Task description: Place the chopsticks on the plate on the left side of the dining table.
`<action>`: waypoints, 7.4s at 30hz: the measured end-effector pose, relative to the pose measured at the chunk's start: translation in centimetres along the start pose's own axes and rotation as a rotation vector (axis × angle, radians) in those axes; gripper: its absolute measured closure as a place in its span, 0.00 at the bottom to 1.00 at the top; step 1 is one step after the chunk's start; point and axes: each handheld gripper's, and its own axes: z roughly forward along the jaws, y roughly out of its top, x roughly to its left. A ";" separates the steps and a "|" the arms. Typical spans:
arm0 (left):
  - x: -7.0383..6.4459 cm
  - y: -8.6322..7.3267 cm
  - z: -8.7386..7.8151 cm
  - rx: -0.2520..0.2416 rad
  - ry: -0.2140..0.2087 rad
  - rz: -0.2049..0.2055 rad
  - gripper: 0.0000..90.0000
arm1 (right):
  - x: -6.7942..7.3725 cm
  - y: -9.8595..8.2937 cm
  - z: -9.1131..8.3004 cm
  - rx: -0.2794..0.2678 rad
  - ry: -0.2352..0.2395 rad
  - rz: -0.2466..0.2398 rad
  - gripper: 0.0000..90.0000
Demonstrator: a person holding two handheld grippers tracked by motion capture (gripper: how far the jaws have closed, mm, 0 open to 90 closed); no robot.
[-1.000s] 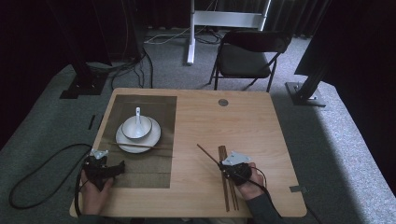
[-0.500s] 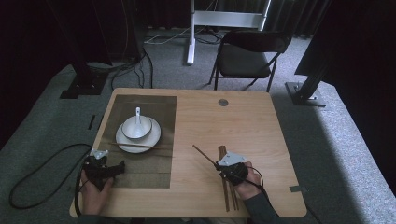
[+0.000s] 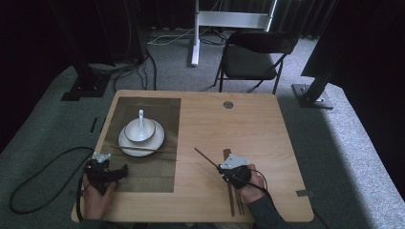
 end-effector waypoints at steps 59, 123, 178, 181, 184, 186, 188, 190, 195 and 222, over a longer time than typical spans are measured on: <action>0.0 0.0 0.0 0.000 0.000 0.000 0.00 | 2.4 2.3 2.3 0.012 0.068 -0.075 0.94; 0.0 0.0 0.0 0.000 0.000 0.000 0.00 | 3.7 4.5 5.5 0.032 0.121 -0.110 0.94; 0.0 0.0 0.0 0.000 0.000 0.000 0.00 | 4.8 10.2 6.5 -0.035 0.159 -0.186 0.94; 0.0 0.0 0.0 0.000 0.000 0.001 0.00 | 4.6 10.4 6.5 -0.035 0.157 -0.188 0.94; 0.0 0.0 0.0 0.002 -0.001 0.001 0.00 | 4.6 10.7 6.6 -0.033 0.157 -0.185 0.94; 0.0 0.0 0.0 0.002 -0.001 0.001 0.00 | 4.6 10.9 6.7 -0.034 0.159 -0.189 0.94; 0.0 0.0 0.0 0.001 -0.001 0.000 0.00 | 4.6 11.0 6.8 -0.034 0.159 -0.188 0.94; 0.0 0.0 0.0 0.001 -0.001 -0.001 0.00 | 4.7 11.3 6.9 -0.036 0.162 -0.196 0.94; 0.0 0.0 0.0 0.003 0.000 0.000 0.00 | 4.8 11.8 7.1 -0.040 0.161 -0.203 0.94; 0.0 0.0 0.0 0.000 -0.001 0.000 0.00 | 5.2 14.7 7.8 -0.050 0.175 -0.247 0.94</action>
